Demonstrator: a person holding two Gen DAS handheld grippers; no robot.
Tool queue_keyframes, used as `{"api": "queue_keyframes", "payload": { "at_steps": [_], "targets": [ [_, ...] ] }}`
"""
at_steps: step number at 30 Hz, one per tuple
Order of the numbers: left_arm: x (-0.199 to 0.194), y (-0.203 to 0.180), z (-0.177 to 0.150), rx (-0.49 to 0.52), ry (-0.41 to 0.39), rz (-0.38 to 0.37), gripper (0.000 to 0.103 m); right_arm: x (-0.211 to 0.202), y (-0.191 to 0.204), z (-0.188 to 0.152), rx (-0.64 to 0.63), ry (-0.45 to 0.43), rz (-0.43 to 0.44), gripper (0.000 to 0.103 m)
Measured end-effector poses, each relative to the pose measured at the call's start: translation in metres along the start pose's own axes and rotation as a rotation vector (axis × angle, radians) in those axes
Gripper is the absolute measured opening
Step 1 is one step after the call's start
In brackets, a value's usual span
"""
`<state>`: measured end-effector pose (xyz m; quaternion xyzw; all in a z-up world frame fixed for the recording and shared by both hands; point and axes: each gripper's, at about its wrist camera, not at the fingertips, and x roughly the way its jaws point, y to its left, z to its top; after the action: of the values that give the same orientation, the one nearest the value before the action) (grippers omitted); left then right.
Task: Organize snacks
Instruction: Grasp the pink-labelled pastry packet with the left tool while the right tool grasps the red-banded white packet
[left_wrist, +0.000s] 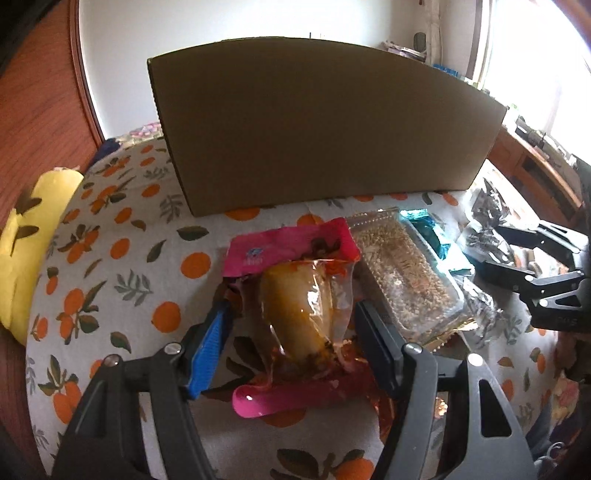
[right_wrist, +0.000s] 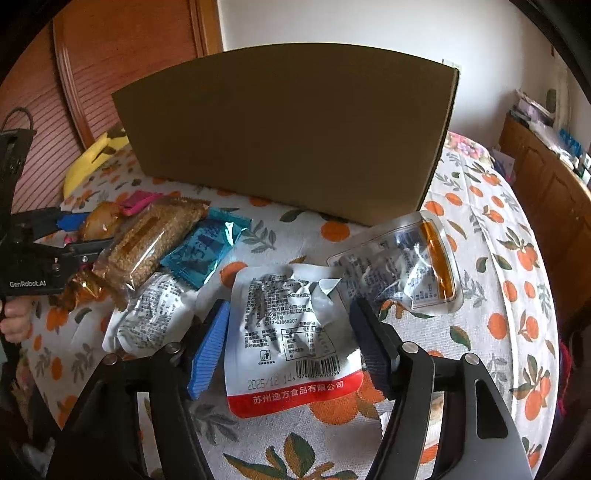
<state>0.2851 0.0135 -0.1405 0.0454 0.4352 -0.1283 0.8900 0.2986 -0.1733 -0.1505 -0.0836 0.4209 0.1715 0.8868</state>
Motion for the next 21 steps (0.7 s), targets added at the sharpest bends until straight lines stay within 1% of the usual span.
{"api": "queue_keyframes", "payload": {
  "at_steps": [2, 5, 7, 10, 12, 15, 21],
  "targets": [
    [0.002, -0.004, -0.001, 0.022, -0.006, 0.028, 0.071, 0.002, 0.003, 0.0, -0.013, 0.003, -0.014, 0.07],
    [0.002, -0.003, 0.0, 0.009, -0.003, 0.032, 0.075, 0.004, 0.005, 0.0, -0.022, 0.002, -0.019, 0.07],
    [0.003, 0.0, 0.001, -0.004, 0.002, 0.045, 0.085, 0.004, 0.006, 0.0, -0.019, 0.002, -0.016, 0.07],
    [0.007, 0.008, 0.001, -0.04, 0.009, 0.066, 0.096, 0.003, 0.006, 0.001, -0.022, 0.002, -0.019, 0.07],
    [0.007, 0.009, -0.001, -0.052, 0.005, 0.078, 0.097, 0.003, 0.005, 0.0, -0.022, 0.002, -0.018, 0.07],
    [0.007, 0.007, -0.002, -0.039, 0.002, 0.088, 0.097, 0.003, 0.004, 0.0, -0.021, 0.001, -0.017, 0.07],
    [0.005, 0.005, -0.001, -0.015, 0.021, 0.074, 0.095, 0.004, 0.005, 0.0, -0.024, 0.001, -0.019, 0.07]
  ]
}}
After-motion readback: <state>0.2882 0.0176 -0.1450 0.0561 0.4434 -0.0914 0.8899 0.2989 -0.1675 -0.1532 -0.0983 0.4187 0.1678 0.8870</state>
